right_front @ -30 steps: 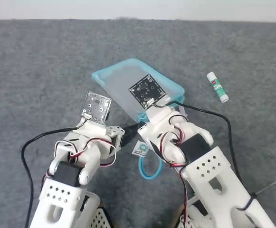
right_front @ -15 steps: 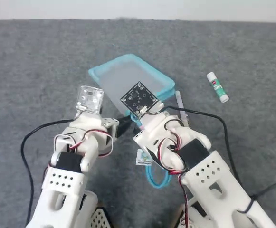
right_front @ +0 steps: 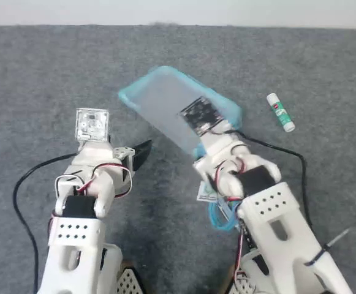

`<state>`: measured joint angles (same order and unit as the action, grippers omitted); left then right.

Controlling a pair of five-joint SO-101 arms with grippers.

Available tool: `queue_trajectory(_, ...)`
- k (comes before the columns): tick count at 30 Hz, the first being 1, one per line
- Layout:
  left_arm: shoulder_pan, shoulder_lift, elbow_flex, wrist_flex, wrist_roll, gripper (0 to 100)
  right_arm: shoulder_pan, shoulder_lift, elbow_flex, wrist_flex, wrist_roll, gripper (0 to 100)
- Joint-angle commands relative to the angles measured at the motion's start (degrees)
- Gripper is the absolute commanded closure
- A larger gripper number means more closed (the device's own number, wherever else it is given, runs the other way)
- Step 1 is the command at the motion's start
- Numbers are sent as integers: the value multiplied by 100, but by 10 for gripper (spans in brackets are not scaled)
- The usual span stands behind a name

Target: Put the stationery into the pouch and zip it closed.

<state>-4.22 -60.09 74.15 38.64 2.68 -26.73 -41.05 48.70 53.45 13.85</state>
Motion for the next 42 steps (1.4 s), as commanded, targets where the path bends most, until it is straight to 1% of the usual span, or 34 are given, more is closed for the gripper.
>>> queue_trajectory(1,-141,88,-277,-229,79,667,180,-13,-53,-119,149,992)
queue_trajectory(6,-35,88,-268,-149,62,667,145,-22,-88,-136,149,992)
queue_trajectory(11,677,-185,-374,466,-70,662,-356,-4,-668,84,141,992)
queue_trajectory(15,1055,-1081,-347,1108,-149,618,-796,-136,-897,207,-255,992)
queue_trajectory(18,1160,-1899,-330,1565,-149,617,-857,-409,-712,110,-360,992)
queue_trajectory(20,1187,-2347,-189,1626,-149,617,-884,-646,-598,84,-369,992)
queue_trajectory(24,1178,-2558,75,1556,-281,617,-1235,-1033,-527,277,-343,992)
queue_trajectory(28,1143,-2233,75,1354,-360,617,-1367,-1121,-519,382,-325,992)
queue_trajectory(31,1134,-1811,84,1020,-360,618,-1376,-1174,-519,409,-316,992)
queue_trajectory(33,1029,-1503,57,826,-360,618,-1358,-1165,-527,470,-299,992)
queue_trajectory(36,651,-1081,48,431,-387,618,-1314,-1147,-510,585,-185,992)
queue_trajectory(39,440,-703,40,123,-387,618,-1121,-1174,-510,611,-158,992)
queue_trajectory(42,387,-396,-92,62,-369,618,-840,-1121,-448,620,-158,992)
